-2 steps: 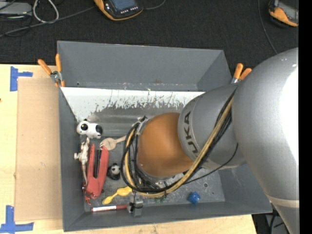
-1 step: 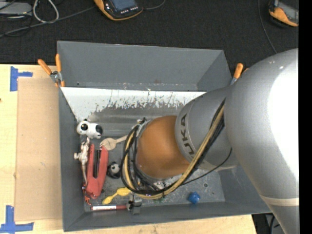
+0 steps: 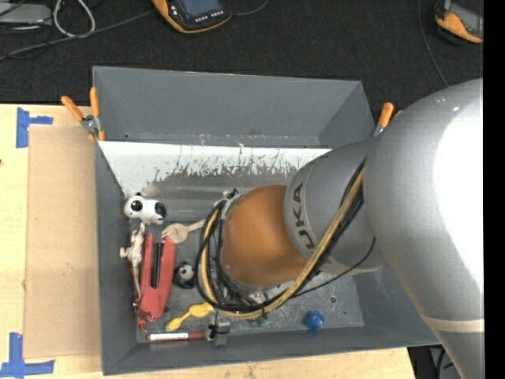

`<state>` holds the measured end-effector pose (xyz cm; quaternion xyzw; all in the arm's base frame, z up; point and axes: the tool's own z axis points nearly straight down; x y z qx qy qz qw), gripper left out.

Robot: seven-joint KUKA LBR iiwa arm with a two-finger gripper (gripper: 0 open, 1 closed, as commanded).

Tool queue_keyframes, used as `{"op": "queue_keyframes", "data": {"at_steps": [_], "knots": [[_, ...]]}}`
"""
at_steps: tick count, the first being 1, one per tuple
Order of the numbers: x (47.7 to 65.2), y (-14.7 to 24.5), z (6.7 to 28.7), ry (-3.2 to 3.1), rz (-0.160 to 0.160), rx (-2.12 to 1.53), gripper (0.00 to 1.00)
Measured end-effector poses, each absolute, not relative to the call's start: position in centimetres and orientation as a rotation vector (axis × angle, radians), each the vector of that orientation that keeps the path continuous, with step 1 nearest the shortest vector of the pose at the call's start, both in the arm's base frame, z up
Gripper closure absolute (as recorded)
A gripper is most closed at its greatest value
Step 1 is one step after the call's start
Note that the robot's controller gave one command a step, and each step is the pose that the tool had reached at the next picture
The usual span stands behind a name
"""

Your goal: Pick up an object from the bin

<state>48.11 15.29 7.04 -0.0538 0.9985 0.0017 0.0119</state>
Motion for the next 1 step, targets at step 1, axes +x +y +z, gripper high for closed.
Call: {"op": "queue_keyframes", "data": {"at_steps": [1], "knots": [[47.86, 15.33, 7.38, 3.110, 0.004, -0.164, 0.00]]}}
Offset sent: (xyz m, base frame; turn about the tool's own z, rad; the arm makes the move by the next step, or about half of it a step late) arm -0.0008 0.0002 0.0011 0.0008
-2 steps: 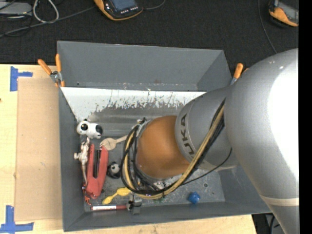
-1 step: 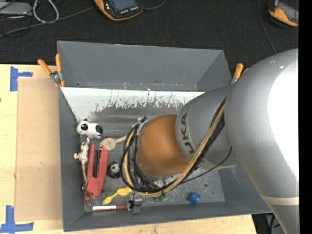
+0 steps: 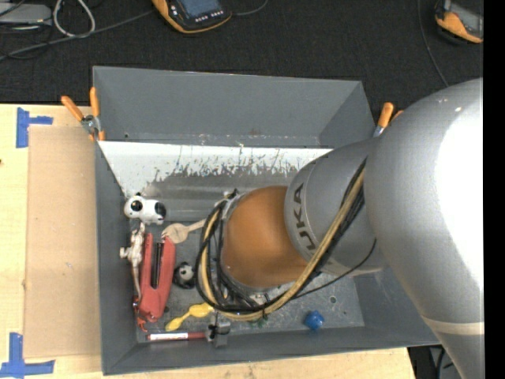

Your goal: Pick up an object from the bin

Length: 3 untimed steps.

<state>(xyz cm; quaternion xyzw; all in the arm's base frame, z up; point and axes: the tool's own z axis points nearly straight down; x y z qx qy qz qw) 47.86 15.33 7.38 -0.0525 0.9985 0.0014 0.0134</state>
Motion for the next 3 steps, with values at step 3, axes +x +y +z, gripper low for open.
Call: {"op": "queue_keyframes", "data": {"at_steps": [3], "knots": [[47.93, 15.24, 7.89, 3.116, 0.007, -0.149, 1.00]]}}
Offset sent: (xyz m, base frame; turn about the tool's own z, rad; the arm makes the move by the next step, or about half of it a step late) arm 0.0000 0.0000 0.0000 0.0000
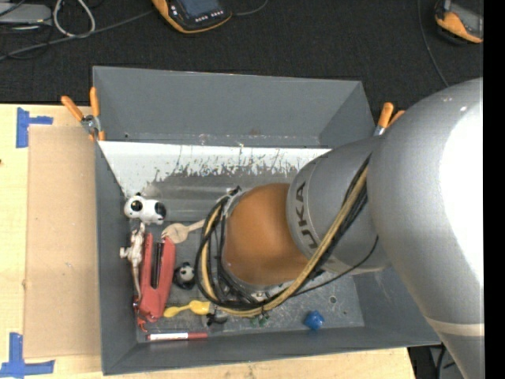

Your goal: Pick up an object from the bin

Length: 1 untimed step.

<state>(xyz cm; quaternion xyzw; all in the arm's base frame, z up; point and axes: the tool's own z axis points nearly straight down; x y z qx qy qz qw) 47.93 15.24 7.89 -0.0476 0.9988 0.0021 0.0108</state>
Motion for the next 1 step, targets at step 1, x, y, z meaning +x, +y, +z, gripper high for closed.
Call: {"op": "queue_keyframes", "data": {"at_steps": [1], "knots": [[47.67, 15.17, 11.51, 3.126, 0.002, -0.145, 1.00]]}}
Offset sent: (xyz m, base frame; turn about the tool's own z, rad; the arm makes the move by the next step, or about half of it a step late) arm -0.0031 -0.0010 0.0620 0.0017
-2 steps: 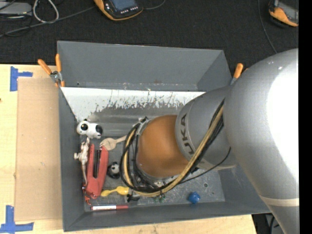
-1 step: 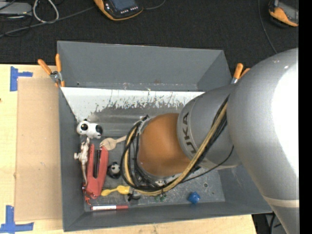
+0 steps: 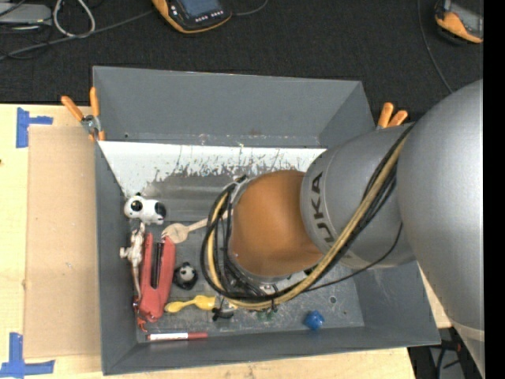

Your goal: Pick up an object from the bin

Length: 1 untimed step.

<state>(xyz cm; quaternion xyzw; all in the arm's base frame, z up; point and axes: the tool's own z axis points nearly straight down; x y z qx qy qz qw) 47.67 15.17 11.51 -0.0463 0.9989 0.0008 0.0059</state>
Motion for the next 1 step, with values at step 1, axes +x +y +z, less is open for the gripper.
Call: {"op": "queue_keyframes", "data": {"at_steps": [1], "knots": [[47.80, 15.22, 14.36, 3.122, 0.006, -0.138, 1.00]]}}
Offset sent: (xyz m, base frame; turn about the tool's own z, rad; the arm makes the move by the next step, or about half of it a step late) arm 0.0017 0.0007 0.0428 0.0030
